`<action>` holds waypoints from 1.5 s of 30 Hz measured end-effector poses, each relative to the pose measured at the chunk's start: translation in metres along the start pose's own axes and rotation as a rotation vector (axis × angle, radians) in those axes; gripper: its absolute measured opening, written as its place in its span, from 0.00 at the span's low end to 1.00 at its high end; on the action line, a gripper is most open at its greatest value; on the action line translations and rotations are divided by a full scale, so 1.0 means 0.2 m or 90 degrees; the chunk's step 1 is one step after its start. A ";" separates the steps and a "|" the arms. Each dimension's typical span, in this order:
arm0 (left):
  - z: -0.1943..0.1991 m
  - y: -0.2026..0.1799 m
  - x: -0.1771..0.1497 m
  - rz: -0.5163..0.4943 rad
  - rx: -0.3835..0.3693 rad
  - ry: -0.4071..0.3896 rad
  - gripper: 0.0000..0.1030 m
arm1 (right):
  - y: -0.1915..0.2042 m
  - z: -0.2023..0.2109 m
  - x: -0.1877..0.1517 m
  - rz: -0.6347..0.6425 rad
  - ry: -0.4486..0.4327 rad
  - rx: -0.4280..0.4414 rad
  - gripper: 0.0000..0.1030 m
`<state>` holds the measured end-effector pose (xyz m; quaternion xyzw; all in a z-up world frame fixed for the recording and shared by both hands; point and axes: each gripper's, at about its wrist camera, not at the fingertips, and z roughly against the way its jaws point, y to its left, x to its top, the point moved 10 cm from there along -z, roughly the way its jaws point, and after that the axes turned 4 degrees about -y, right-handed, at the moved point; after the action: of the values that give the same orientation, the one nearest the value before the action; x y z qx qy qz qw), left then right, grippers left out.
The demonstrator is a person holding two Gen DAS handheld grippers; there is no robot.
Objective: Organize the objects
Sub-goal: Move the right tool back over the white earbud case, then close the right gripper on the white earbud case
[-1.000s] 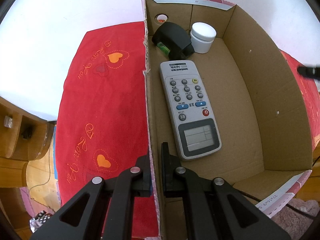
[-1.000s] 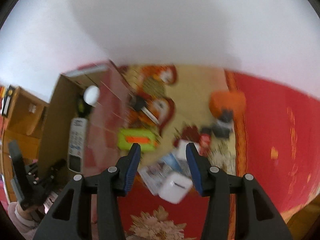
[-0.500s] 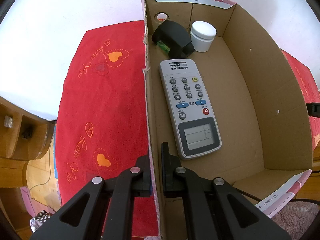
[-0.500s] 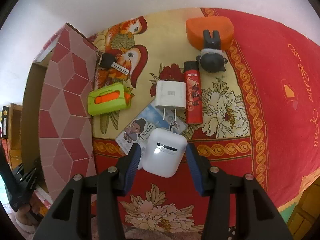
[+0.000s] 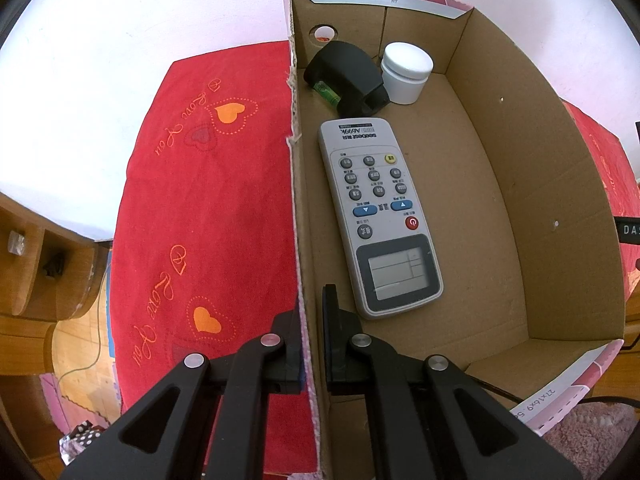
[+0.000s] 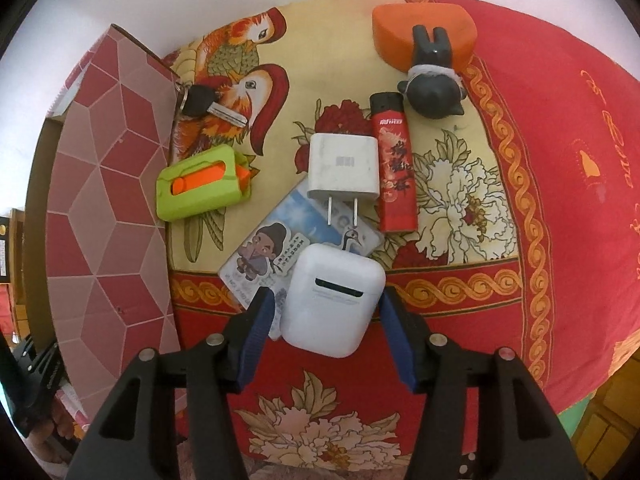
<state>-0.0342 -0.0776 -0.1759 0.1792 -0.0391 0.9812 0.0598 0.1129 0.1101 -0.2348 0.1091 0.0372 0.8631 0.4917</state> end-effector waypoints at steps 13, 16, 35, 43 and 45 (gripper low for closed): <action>0.00 0.00 -0.01 -0.001 0.000 0.000 0.05 | 0.00 0.01 -0.05 0.015 -0.018 -0.023 0.45; 0.01 -0.01 -0.01 0.000 -0.001 0.000 0.05 | 0.00 0.01 -0.07 0.014 -0.019 -0.019 0.45; 0.01 0.00 -0.01 -0.001 -0.002 0.001 0.05 | 0.17 0.30 0.11 0.037 -0.101 0.024 0.45; 0.01 -0.01 -0.01 -0.003 0.000 0.001 0.05 | 0.36 0.42 0.26 0.113 -0.140 0.051 0.45; 0.01 -0.02 -0.01 -0.003 -0.001 0.000 0.05 | 0.43 0.43 0.28 0.131 -0.147 0.060 0.45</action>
<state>-0.0310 -0.0739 -0.1753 0.1790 -0.0396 0.9811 0.0620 0.0315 0.1104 -0.1270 0.2338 0.0096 0.8881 0.3957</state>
